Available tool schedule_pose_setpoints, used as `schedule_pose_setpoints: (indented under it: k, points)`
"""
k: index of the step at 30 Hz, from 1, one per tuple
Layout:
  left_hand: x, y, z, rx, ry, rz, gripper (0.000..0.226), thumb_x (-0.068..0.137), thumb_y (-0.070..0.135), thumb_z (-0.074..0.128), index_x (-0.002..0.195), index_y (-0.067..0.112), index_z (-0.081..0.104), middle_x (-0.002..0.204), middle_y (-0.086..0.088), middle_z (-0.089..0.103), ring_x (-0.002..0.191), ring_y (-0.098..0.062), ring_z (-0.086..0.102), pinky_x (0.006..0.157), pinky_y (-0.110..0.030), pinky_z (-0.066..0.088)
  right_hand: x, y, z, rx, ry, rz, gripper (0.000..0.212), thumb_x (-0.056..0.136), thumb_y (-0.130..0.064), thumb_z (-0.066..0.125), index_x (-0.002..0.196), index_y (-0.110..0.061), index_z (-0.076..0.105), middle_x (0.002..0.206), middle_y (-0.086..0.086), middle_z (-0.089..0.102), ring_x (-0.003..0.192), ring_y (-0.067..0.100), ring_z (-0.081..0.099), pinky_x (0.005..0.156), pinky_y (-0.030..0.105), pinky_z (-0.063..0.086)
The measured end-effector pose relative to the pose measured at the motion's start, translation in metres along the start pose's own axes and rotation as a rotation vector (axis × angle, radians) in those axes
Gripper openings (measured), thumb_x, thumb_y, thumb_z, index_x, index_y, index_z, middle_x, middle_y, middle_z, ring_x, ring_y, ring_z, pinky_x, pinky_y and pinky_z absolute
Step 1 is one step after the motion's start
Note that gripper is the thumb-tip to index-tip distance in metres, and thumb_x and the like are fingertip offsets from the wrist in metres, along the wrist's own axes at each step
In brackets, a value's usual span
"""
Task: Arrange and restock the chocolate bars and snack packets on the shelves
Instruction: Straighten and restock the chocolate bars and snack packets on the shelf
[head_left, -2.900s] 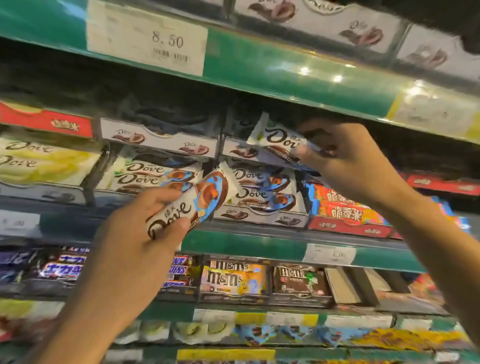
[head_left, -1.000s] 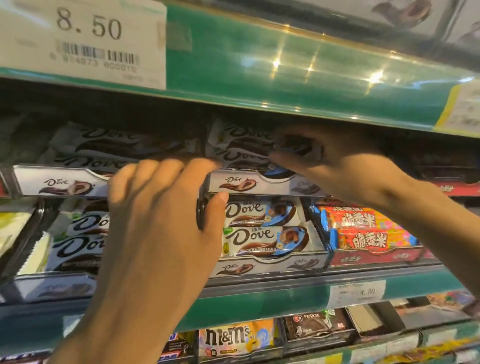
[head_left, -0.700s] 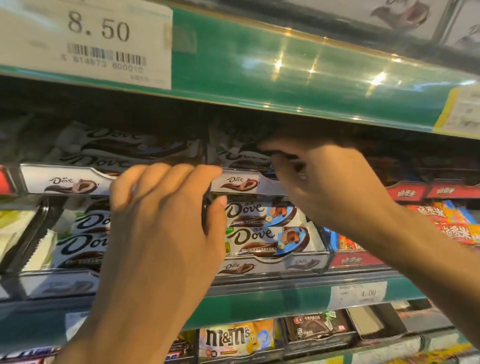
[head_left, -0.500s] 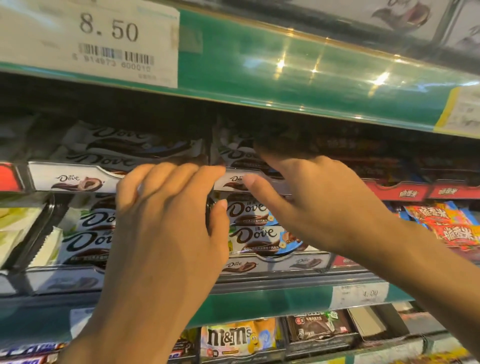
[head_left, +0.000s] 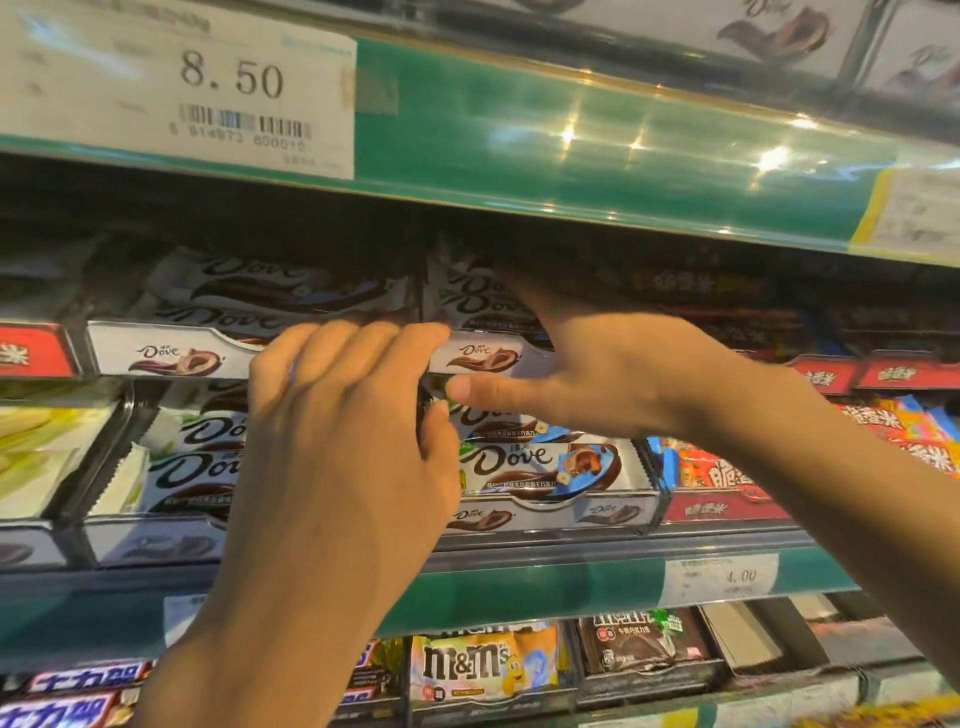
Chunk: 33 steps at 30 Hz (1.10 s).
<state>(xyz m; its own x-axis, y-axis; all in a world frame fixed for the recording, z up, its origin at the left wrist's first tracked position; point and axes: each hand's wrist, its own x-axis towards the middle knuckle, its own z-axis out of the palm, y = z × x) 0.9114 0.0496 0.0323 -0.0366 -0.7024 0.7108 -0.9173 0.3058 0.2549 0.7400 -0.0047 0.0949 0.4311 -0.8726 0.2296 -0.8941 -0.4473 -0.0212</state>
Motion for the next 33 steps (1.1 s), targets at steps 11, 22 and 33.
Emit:
schedule_pose_setpoints:
  k: [11,22,33]
  points:
    - [0.001,0.001,-0.001,0.008,0.001,0.004,0.044,0.079,0.029,0.056,0.122,0.022,0.06,0.108,0.003,0.066,0.106,-0.014,0.04,0.103,-0.035,0.021,0.007,0.008,-0.002,0.028,-0.053,-0.019,0.099,0.075,-0.082,0.052,0.154,-0.037,0.013,0.155,-0.007,0.037,0.135,0.019,0.044,0.1,0.027,0.036]
    - [-0.018,0.008,-0.024,-0.173,0.109,-0.011,0.031,0.09,0.026,0.054,0.12,0.019,0.062,0.119,0.003,0.06,0.114,-0.014,0.049,0.104,-0.022,0.03,-0.057,-0.005,0.017,0.282,0.487,-0.086,0.02,0.092,-0.036,0.062,0.108,-0.024,0.066,0.101,-0.013,0.068,0.095,0.007,0.061,0.079,0.024,0.047]
    - [-0.082,0.08,-0.044,-0.388,-0.225,-0.277,0.014,0.091,0.041,0.056,0.102,0.037,0.063,0.094,0.027,0.065,0.096,0.01,0.058,0.079,-0.006,0.042,-0.175,0.022,0.035,0.721,0.246,0.077,0.015,0.091,-0.037,0.063,0.081,-0.027,0.065,0.072,-0.012,0.067,0.07,0.006,0.065,0.066,0.034,0.051]
